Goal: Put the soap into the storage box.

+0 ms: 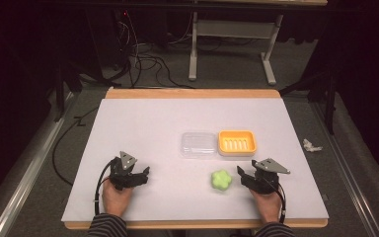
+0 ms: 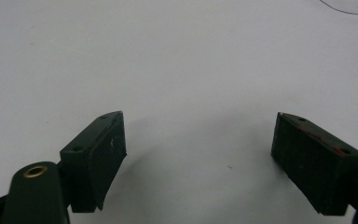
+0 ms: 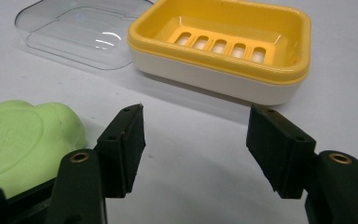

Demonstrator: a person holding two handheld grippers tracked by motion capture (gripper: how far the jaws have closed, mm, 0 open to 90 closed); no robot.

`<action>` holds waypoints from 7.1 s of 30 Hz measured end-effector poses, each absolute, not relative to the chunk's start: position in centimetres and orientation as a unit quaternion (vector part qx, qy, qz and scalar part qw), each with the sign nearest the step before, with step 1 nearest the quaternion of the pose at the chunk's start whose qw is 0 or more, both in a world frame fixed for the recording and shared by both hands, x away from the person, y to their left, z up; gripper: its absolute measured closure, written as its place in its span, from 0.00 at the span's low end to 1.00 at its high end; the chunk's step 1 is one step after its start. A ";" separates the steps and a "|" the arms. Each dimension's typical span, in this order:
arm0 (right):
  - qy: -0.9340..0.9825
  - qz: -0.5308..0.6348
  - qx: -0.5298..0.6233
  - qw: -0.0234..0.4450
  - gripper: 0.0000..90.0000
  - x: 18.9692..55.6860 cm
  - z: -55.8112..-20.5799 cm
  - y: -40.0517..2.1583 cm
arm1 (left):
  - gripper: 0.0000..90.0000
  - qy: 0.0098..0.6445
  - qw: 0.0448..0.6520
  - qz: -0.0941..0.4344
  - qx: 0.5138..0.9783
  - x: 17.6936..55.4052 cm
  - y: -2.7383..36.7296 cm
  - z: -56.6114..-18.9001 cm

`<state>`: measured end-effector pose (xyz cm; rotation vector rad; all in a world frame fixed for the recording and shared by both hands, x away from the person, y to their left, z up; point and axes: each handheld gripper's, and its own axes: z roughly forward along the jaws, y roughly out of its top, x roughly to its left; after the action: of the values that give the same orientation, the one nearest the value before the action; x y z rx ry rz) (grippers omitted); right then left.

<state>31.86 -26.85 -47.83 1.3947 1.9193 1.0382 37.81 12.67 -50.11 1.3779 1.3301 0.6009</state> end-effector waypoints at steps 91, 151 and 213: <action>0.889 0.177 0.404 0.121 0.28 34.3 -45.4 -17.3 | 0.20 0.568 0.537 0.244 0.574 38.0 12.8 -50.1; 0.892 0.201 0.380 0.141 0.31 33.8 -42.6 -19.2 | 0.20 0.567 0.538 0.242 0.575 38.0 12.8 -50.1; 0.824 0.210 0.498 0.169 0.31 42.7 -38.5 -24.2 | 0.18 0.571 0.546 0.233 0.567 38.0 13.0 -49.9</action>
<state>42.75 -24.19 -38.54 1.4164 2.3425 0.5964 38.01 13.02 -49.91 1.3445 1.3542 0.5517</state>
